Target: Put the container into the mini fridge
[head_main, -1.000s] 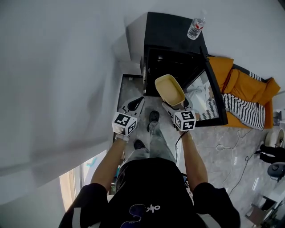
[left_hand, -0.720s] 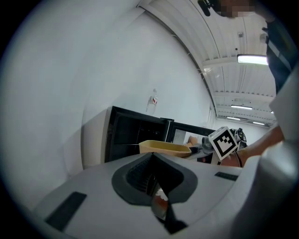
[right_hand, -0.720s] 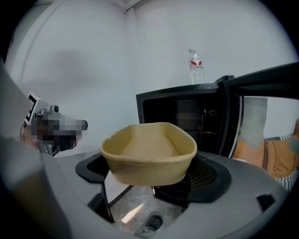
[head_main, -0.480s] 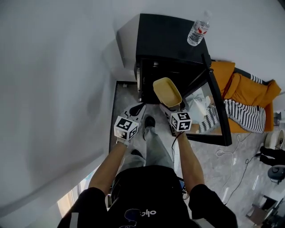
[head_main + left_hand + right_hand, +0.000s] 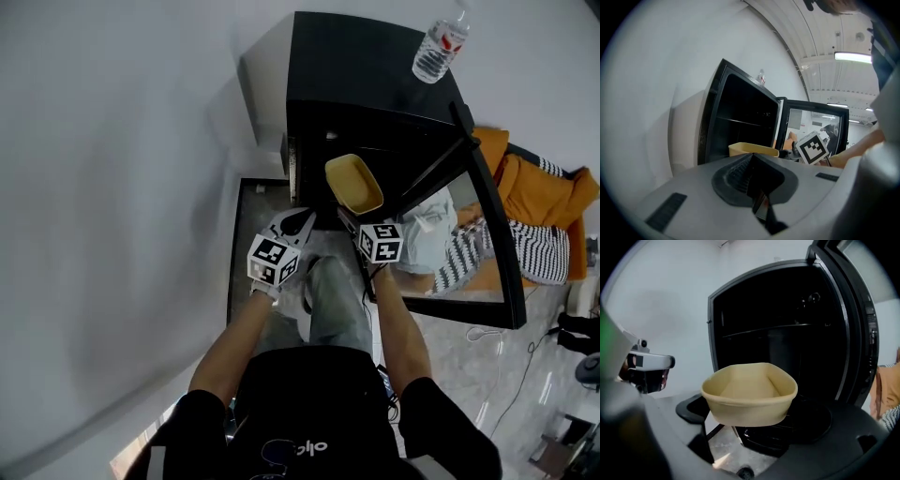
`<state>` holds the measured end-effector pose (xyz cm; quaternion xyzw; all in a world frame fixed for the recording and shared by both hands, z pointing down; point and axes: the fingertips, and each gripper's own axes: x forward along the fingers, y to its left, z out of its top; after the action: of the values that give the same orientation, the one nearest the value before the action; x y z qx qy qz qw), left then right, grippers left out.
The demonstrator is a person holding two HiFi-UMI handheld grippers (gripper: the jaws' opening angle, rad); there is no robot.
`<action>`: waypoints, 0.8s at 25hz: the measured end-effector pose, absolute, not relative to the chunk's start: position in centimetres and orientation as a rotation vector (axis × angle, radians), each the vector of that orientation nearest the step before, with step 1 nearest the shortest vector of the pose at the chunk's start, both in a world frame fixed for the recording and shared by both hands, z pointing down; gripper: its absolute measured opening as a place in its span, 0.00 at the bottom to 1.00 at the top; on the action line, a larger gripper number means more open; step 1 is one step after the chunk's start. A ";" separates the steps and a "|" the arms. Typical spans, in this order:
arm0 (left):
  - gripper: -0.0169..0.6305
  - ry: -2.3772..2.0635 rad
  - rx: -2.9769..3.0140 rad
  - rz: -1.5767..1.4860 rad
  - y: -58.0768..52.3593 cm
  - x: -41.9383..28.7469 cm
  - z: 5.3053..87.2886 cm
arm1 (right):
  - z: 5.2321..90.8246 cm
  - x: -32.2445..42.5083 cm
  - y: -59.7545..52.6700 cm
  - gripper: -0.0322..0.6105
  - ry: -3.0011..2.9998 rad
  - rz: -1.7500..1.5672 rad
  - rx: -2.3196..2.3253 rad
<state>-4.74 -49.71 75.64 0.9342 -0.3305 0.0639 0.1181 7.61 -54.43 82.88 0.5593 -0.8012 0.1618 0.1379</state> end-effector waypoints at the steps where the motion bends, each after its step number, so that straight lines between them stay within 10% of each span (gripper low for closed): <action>1: 0.04 -0.964 2.733 0.187 -50.2 -4.6 76.6 | 83.9 7.8 -55.1 0.87 -2.313 0.464 1.624; 20: 0.04 -0.937 2.741 0.157 -57.8 -2.1 86.5 | 95.5 9.5 -67.3 0.87 -2.215 0.451 1.762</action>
<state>-2.12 -57.80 86.49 0.9381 -0.3205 0.0537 0.1200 9.51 -67.29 95.52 0.6089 -0.7655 0.1560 0.1375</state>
